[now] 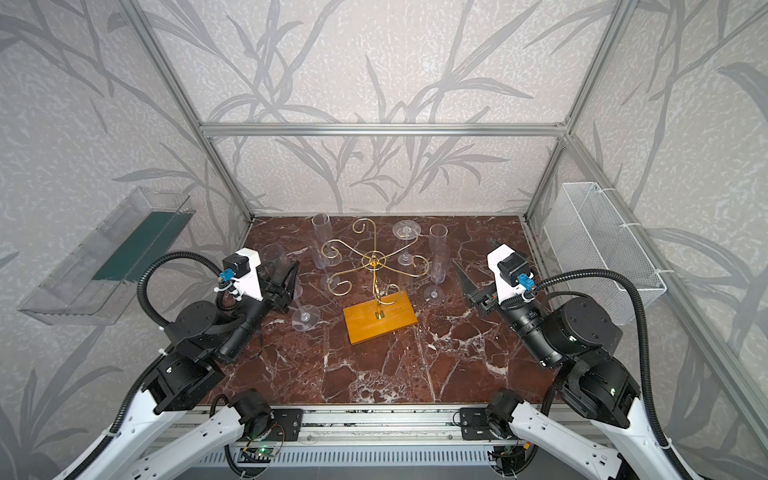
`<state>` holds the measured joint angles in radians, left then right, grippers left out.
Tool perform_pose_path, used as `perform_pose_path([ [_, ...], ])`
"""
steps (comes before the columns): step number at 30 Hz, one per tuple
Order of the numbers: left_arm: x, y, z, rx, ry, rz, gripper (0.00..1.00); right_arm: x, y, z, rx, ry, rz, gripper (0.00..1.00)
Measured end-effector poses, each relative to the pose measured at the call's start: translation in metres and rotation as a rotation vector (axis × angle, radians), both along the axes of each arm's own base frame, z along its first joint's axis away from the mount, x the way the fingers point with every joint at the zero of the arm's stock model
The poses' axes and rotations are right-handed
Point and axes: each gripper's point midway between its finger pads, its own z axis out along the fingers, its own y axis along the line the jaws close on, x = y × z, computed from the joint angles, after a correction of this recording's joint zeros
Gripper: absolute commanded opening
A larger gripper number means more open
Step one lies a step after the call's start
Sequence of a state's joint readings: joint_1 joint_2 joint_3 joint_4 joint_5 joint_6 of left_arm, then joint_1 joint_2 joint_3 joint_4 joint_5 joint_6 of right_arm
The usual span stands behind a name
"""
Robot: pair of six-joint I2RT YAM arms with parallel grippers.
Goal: Take the wine glass off the wine glass rack
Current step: 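Carry the upright flute toward the robot with the left gripper while the right withdraws, then lower the flute onto the table near the other flutes with the left gripper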
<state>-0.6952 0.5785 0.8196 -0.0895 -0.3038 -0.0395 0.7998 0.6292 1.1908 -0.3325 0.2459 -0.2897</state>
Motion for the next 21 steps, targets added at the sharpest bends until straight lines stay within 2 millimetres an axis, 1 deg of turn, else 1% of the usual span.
perform_pose_path([
  [3,0.008,0.004,-0.016,0.004,-0.011,0.047,0.34,0.003,0.001,-0.006,-0.010,0.011,-0.006,0.76],
  [8,0.028,0.004,-0.059,0.034,0.010,0.118,0.34,0.004,0.002,-0.009,-0.015,0.016,-0.010,0.76],
  [16,0.062,0.010,-0.115,0.050,0.027,0.211,0.32,0.006,-0.002,-0.013,-0.014,0.020,-0.031,0.76],
  [18,0.068,0.013,-0.124,0.056,0.035,0.230,0.32,0.006,-0.003,-0.013,-0.013,0.021,-0.038,0.76],
  [21,0.076,0.015,-0.129,0.047,0.025,0.248,0.32,0.006,-0.005,-0.013,-0.010,0.020,-0.047,0.76],
])
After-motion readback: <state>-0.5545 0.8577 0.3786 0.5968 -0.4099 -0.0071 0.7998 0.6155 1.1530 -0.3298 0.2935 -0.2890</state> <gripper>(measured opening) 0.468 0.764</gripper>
